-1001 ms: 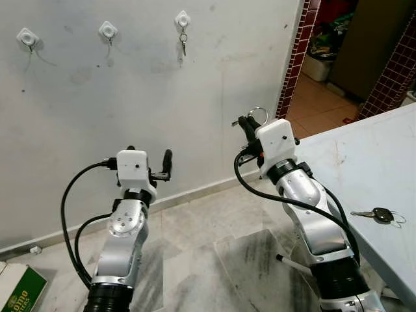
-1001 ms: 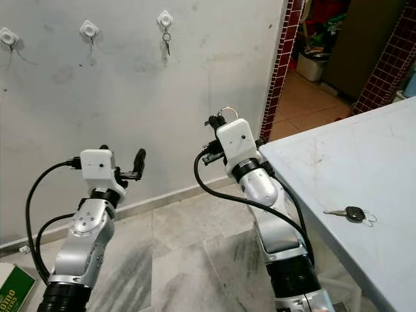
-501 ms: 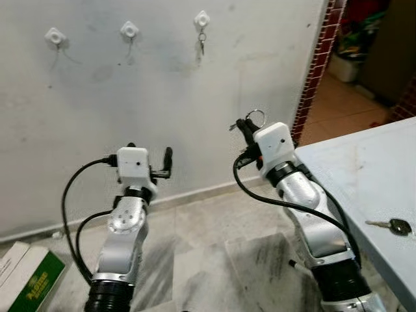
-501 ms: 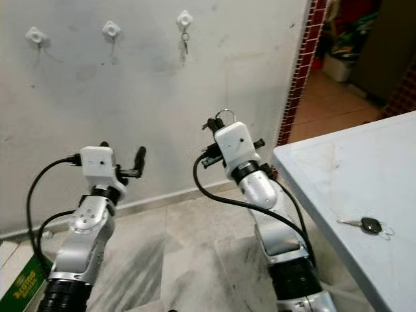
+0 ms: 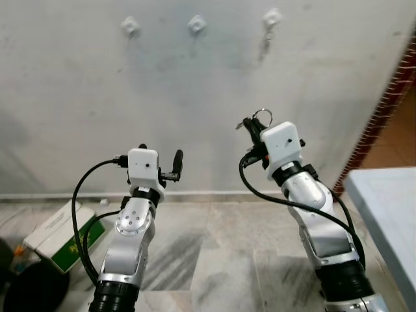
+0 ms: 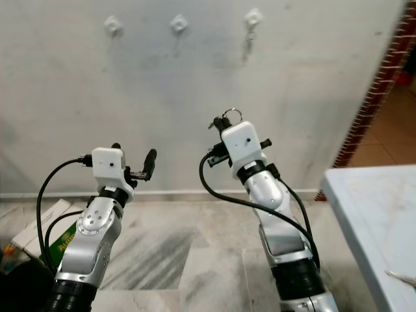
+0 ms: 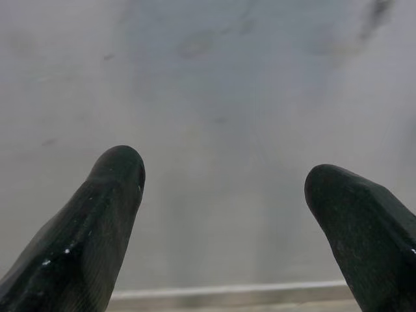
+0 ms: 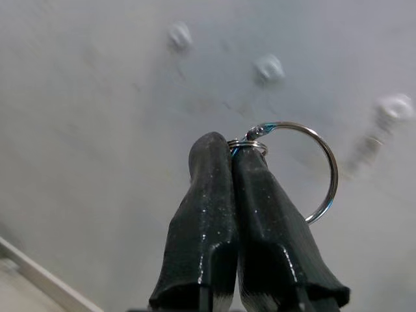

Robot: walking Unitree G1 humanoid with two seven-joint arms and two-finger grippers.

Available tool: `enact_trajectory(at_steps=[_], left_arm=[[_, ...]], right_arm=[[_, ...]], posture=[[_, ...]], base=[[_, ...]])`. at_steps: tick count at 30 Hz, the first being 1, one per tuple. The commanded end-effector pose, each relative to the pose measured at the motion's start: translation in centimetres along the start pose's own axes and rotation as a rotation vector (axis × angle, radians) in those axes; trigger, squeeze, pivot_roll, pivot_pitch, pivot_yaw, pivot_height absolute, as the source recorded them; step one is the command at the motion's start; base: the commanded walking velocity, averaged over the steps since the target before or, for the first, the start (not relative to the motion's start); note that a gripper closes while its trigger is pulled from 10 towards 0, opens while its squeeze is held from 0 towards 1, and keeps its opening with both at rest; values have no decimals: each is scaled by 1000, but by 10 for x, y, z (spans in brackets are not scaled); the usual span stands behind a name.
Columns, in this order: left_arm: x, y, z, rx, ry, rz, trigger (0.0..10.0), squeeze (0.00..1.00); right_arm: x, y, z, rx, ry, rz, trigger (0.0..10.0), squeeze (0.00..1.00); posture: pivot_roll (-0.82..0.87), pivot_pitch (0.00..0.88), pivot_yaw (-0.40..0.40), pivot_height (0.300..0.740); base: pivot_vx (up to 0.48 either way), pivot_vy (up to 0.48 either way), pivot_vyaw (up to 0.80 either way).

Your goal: Hang keys on a hook

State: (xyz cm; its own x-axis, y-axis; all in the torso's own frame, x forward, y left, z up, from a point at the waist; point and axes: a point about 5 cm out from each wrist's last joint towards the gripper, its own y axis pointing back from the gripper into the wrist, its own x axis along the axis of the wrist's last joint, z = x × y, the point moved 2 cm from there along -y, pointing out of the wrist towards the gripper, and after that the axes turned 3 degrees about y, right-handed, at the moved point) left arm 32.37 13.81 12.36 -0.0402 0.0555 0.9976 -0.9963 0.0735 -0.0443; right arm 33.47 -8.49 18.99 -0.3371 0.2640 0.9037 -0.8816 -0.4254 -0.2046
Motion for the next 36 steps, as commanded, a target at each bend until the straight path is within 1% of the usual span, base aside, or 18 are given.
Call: enact_trajectory(at_steps=[1, 9, 15, 24, 36], left_arm=[[8, -3, 4, -21, 5, 26, 10000, 0], [9, -2, 5, -51, 43, 29, 10000, 0], [10, -2, 4, -59, 52, 33, 10000, 0], [8, 0, 4, -64, 72, 25, 10000, 0], [8, 0, 7, -83, 83, 23, 10000, 0]], right_arm=[[4, 0, 7, -12, 15, 17, 10000, 0], [5, 0, 4, -3, 16, 21, 10000, 0], [6, 0, 4, 3, 19, 25, 10000, 0], [6, 0, 2, 10, 21, 25, 10000, 0], [5, 1, 3, 10, 26, 23, 10000, 0]], posture=[[-36, 0, 53, 740], [-38, 0, 54, 740], [-38, 1, 51, 740], [-38, 2, 50, 740], [-43, 7, 52, 740]], base=[[0, 0, 0], [0, 0, 0], [0, 0, 0], [287, 0, 0], [334, 265, 0]])
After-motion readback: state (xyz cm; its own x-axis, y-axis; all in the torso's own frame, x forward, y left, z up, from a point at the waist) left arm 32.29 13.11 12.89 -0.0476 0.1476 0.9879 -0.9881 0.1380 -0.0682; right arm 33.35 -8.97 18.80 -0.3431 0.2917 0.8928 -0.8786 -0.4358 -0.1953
